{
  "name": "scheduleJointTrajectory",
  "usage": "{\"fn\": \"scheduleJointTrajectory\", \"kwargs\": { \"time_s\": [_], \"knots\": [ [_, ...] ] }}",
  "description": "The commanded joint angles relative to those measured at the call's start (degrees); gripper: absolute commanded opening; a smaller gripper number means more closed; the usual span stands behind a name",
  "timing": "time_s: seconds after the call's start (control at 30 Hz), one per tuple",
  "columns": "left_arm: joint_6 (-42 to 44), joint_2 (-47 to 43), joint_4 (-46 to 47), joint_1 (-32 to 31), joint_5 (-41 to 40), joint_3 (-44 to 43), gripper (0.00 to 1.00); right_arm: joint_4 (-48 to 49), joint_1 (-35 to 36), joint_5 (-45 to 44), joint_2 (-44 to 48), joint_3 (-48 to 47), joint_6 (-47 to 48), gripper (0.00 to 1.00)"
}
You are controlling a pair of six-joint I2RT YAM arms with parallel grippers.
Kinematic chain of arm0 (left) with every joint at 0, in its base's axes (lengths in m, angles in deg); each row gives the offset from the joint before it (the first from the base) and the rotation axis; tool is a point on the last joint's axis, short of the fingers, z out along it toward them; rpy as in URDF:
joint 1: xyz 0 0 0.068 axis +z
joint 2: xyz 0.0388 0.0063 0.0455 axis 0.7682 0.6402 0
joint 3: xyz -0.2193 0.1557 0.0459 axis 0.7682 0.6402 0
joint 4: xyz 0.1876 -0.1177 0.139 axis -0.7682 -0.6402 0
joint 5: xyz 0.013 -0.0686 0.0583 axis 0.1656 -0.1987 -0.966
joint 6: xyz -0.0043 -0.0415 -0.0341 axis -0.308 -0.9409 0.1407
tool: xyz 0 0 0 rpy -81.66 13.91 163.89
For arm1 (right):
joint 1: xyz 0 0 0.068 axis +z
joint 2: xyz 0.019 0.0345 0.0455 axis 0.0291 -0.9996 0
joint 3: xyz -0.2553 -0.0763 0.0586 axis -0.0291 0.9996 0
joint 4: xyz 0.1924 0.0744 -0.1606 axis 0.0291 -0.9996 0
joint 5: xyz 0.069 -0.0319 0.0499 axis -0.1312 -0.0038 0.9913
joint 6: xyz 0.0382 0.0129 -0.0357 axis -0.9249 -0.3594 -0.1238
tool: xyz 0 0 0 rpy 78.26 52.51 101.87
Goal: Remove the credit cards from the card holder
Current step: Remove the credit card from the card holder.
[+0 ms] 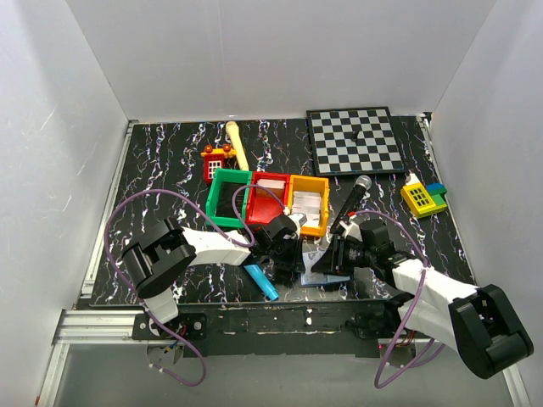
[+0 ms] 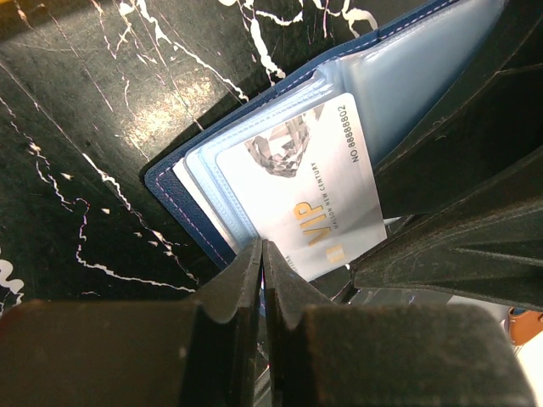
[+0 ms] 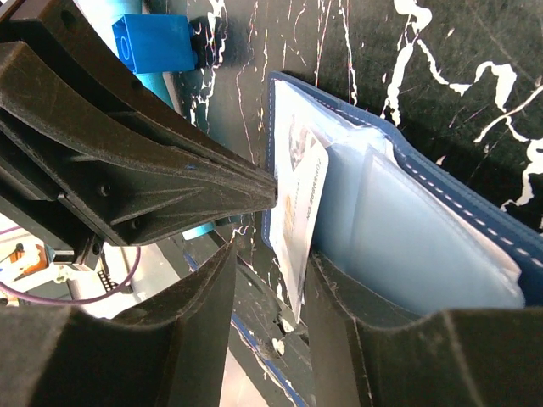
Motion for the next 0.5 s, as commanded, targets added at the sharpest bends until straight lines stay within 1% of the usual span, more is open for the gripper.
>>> {"fn": "scheduleJointTrajectory", "kwargs": {
  "time_s": [0.0, 0.07, 0.1, 0.33, 0.4, 0.47],
  "knots": [
    [0.56, 0.71, -0.87, 0.07, -0.17, 1.23, 0.04, 2.17, -0.03, 2.26, -0.76, -1.51, 0.94, 0.45],
    [0.65, 0.53, -0.87, 0.07, -0.17, 1.40, 0.04, 2.09, -0.03, 2.35, -0.77, -1.86, 0.95, 0.45],
    [0.56, 0.36, 0.61, -0.01, -0.26, 1.49, 0.04, 2.00, -0.03, 2.35, -0.59, -1.95, 0.86, 0.45],
    [0.38, -0.34, 0.37, 0.07, -1.05, 1.84, 0.05, -1.86, -0.03, -0.55, 2.92, -2.47, 1.65, 0.43],
    [0.38, -0.78, 0.45, -0.01, -1.40, 2.19, 0.08, -2.31, -0.03, -0.56, 3.19, -2.65, 1.91, 0.43],
    [0.29, -1.31, 0.63, 0.07, -1.49, 2.37, 0.13, -2.66, -0.03, -0.47, 2.93, -2.65, 2.09, 0.43]
  ]
}}
